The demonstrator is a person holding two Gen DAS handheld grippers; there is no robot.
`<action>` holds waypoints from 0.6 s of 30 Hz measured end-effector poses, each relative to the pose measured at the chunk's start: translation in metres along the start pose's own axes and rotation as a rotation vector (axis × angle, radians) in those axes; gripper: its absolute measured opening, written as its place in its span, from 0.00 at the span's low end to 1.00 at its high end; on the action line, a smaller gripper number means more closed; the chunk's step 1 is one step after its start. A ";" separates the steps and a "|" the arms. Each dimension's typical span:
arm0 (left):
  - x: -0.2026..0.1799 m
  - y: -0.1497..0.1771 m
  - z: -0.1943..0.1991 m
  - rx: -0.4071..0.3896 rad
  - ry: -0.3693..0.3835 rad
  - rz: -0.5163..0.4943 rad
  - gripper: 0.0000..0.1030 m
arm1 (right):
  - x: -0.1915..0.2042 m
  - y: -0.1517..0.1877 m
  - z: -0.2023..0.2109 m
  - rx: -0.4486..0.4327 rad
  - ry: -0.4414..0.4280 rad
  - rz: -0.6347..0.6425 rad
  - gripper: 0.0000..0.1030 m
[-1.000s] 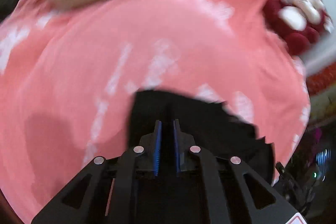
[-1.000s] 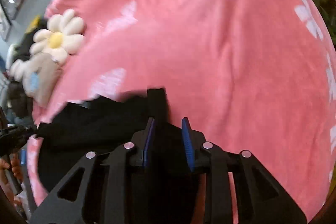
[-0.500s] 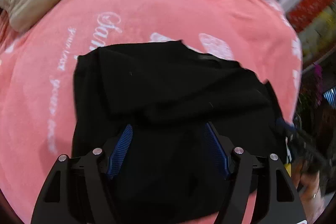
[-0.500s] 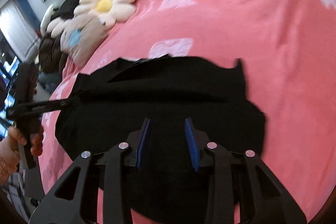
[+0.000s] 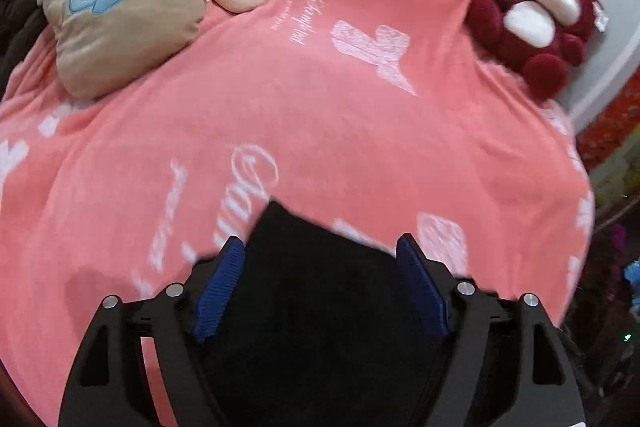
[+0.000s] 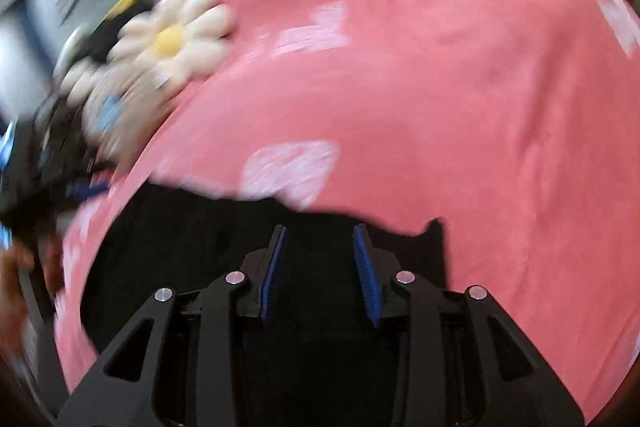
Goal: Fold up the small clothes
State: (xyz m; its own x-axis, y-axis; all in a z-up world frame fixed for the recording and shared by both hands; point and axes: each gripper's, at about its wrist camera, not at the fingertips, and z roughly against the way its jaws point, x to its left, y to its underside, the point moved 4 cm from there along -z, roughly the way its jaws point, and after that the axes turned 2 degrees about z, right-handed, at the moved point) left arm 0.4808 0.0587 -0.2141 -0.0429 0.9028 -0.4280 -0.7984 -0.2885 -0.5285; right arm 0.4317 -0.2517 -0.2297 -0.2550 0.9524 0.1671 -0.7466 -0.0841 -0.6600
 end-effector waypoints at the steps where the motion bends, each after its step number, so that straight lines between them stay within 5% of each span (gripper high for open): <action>1: 0.001 0.008 0.005 0.008 0.002 -0.016 0.73 | 0.009 0.004 -0.003 0.019 0.011 0.041 0.32; 6: 0.013 0.058 0.023 0.065 -0.075 -0.110 0.73 | -0.019 0.013 -0.005 0.024 0.198 0.022 0.31; 9: 0.029 0.082 0.026 0.130 -0.101 -0.109 0.73 | -0.053 0.017 -0.001 0.029 0.260 -0.038 0.46; 14: 0.042 0.103 0.025 0.134 -0.157 -0.141 0.73 | -0.086 0.025 -0.026 0.137 0.233 -0.117 0.53; 17: 0.050 0.113 0.019 0.157 -0.192 -0.135 0.73 | -0.076 0.017 -0.032 0.133 0.132 -0.118 0.05; 18: 0.053 0.115 0.019 0.160 -0.192 -0.118 0.73 | -0.072 0.009 -0.023 0.092 0.136 -0.106 0.05</action>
State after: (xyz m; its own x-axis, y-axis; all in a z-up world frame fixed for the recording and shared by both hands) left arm 0.3753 0.0795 -0.2834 -0.0451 0.9755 -0.2151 -0.8886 -0.1375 -0.4375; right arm 0.4574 -0.3140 -0.2648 -0.0910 0.9877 0.1274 -0.8195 -0.0016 -0.5731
